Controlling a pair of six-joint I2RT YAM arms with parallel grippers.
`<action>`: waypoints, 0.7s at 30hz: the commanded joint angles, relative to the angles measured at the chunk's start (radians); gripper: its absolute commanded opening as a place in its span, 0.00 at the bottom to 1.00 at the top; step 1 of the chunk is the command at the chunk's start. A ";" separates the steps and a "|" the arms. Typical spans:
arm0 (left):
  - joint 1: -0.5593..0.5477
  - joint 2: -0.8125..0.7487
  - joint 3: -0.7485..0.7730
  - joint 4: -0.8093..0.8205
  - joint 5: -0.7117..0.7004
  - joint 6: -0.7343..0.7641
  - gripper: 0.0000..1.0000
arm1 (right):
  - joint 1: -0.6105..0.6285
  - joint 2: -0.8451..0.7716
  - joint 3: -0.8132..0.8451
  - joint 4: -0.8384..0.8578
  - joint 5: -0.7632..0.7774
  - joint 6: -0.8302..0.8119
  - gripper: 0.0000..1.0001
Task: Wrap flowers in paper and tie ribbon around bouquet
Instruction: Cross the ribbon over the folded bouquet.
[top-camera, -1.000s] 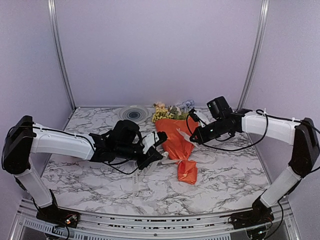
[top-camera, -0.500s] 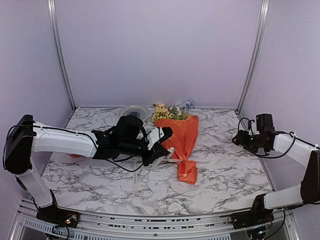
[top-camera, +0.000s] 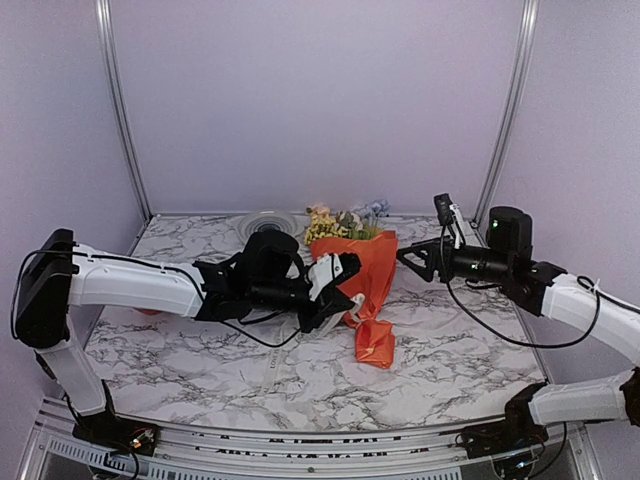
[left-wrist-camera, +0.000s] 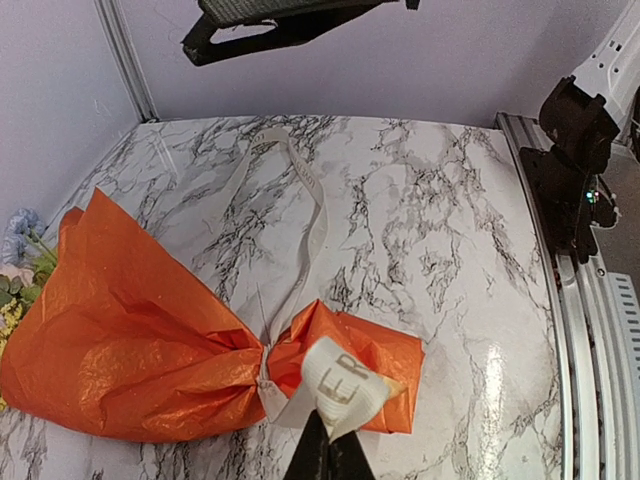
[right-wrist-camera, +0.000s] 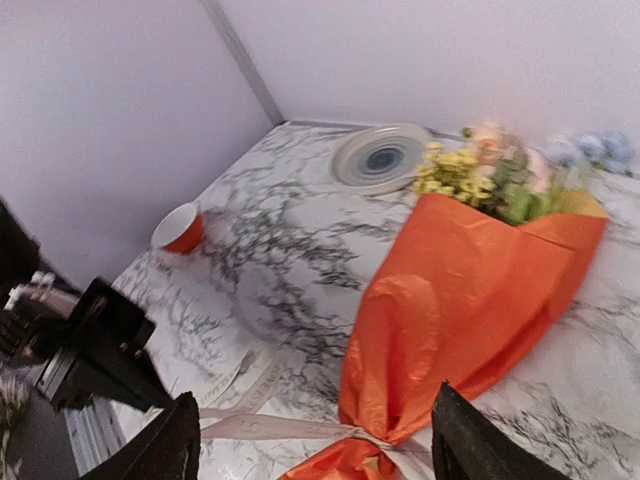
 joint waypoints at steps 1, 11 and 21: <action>-0.021 0.025 0.041 0.095 -0.053 -0.005 0.00 | 0.154 0.082 0.015 0.165 -0.280 -0.091 0.70; -0.022 0.093 0.010 0.257 -0.053 -0.060 0.00 | 0.247 0.212 0.062 0.124 -0.250 -0.130 0.52; -0.022 0.114 0.007 0.278 -0.077 -0.070 0.00 | 0.245 0.225 0.057 0.099 -0.197 -0.128 0.00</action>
